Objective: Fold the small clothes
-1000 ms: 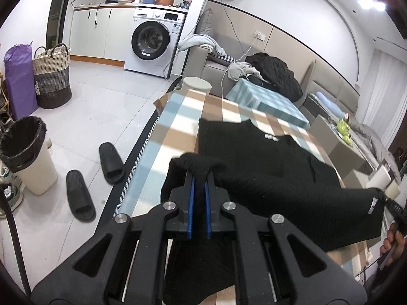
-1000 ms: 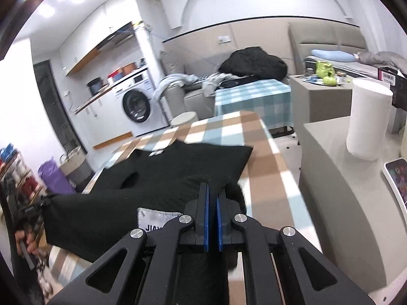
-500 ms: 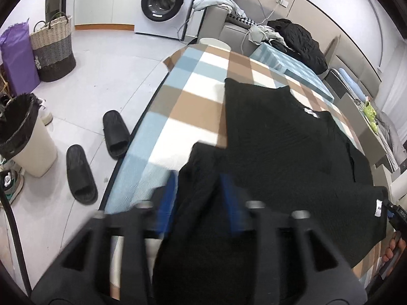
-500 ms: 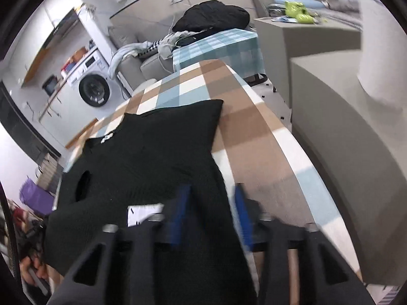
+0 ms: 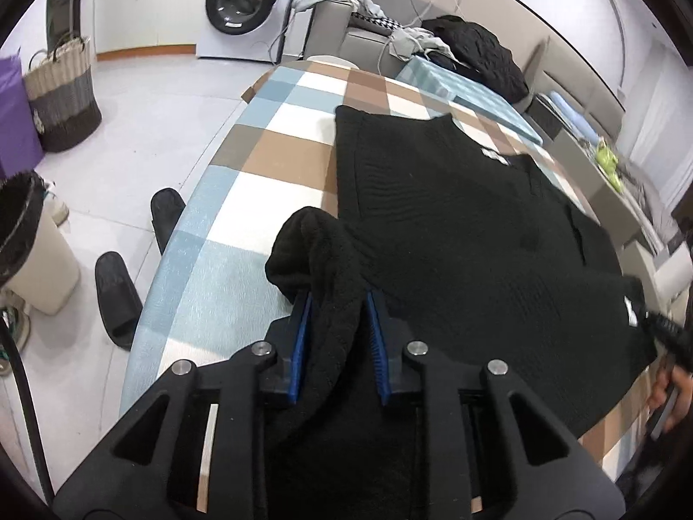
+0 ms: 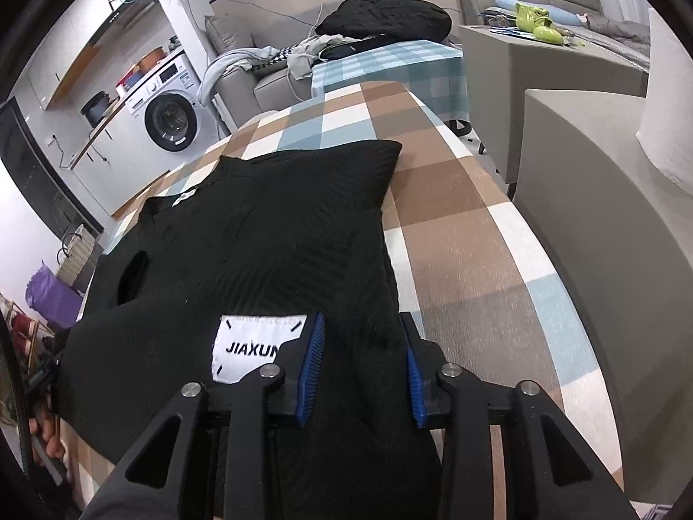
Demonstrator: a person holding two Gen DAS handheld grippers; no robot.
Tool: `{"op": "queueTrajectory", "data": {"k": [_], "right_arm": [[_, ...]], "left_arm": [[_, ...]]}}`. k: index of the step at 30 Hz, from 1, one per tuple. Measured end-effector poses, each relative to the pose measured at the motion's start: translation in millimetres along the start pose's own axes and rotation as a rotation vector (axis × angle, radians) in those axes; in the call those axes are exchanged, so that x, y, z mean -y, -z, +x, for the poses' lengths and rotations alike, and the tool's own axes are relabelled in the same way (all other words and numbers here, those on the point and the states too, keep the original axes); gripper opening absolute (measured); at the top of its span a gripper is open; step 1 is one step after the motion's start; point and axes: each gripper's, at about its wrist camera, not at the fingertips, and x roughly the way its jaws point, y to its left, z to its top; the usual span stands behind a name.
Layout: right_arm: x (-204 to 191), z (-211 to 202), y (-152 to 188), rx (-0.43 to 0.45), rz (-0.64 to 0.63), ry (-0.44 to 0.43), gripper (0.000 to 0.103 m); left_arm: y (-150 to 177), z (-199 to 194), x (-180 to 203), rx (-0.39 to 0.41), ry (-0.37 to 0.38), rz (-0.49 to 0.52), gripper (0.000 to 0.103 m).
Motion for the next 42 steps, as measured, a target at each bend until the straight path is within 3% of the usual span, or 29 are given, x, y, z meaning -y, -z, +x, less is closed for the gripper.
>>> {"op": "queueTrajectory", "data": {"k": [7, 16, 24, 27, 29, 31, 36, 39, 42], "right_arm": [[-3, 7, 0, -0.022, -0.03, -0.011, 0.029], [-3, -12, 25, -0.046, -0.04, -0.025, 0.026], [8, -32, 39, -0.038, -0.005, -0.02, 0.029], [16, -45, 40, -0.014, 0.02, 0.019, 0.033], [23, -55, 44, 0.001, 0.053, 0.017, 0.036], [27, -66, 52, 0.012, 0.075, -0.001, 0.04], [29, -78, 64, 0.014, 0.067, -0.037, 0.041], [32, -81, 69, 0.018, 0.079, -0.062, 0.041], [32, -81, 71, 0.019, 0.078, -0.064, 0.041]], "left_arm": [[18, -17, 5, -0.009, -0.006, 0.008, 0.019], [46, -46, 1, -0.007, -0.029, 0.034, 0.017], [53, -63, -21, 0.024, -0.017, -0.056, 0.018], [57, -79, -33, 0.046, -0.005, -0.12, 0.025], [63, -93, -41, 0.068, -0.01, -0.154, 0.046], [70, -105, -46, 0.081, -0.016, -0.175, 0.054], [92, -122, -41, 0.059, -0.019, -0.151, 0.054], [103, -119, -32, 0.038, -0.063, -0.107, 0.054], [105, -116, -27, 0.043, -0.064, -0.114, 0.039]]}}
